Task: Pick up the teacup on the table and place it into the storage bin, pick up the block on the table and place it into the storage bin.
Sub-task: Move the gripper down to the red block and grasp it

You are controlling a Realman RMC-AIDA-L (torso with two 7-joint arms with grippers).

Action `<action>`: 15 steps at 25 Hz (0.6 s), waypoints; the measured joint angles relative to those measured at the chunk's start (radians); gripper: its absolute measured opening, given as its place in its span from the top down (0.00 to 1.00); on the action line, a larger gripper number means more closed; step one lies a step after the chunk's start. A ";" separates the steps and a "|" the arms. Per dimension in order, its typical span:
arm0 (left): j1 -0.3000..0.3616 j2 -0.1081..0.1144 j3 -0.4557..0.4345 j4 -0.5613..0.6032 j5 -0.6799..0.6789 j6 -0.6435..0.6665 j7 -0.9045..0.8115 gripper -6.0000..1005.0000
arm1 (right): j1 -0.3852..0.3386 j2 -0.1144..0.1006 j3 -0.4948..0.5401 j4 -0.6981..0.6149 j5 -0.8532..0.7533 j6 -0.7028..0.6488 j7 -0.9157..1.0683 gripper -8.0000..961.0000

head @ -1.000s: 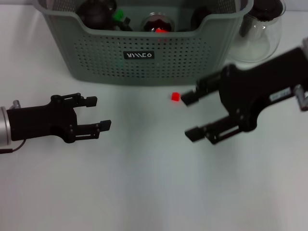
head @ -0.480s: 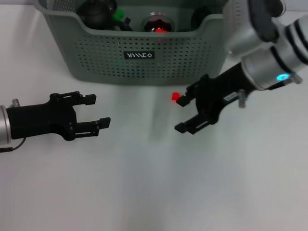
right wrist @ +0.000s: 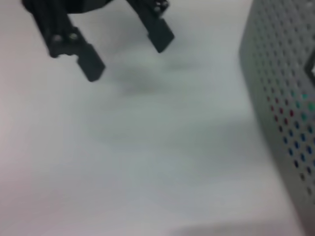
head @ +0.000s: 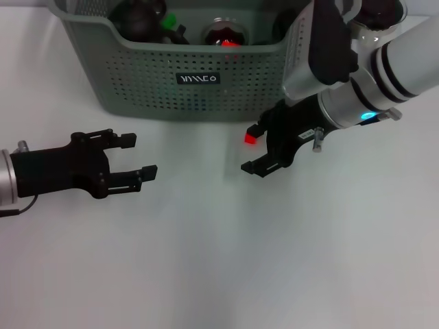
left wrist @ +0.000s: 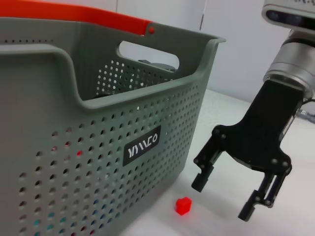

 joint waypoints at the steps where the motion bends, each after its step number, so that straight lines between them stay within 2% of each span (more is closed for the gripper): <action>1: 0.000 0.000 0.000 0.000 0.000 -0.003 0.000 0.22 | 0.003 0.000 -0.005 0.013 0.007 0.022 0.002 0.25; 6: -0.004 0.000 0.000 -0.002 0.000 -0.007 0.000 0.22 | 0.024 0.000 -0.009 0.070 0.012 0.100 0.026 0.27; 15: -0.009 0.001 0.000 -0.002 0.000 -0.009 0.000 0.22 | 0.041 0.001 -0.010 0.125 0.012 0.152 0.029 0.31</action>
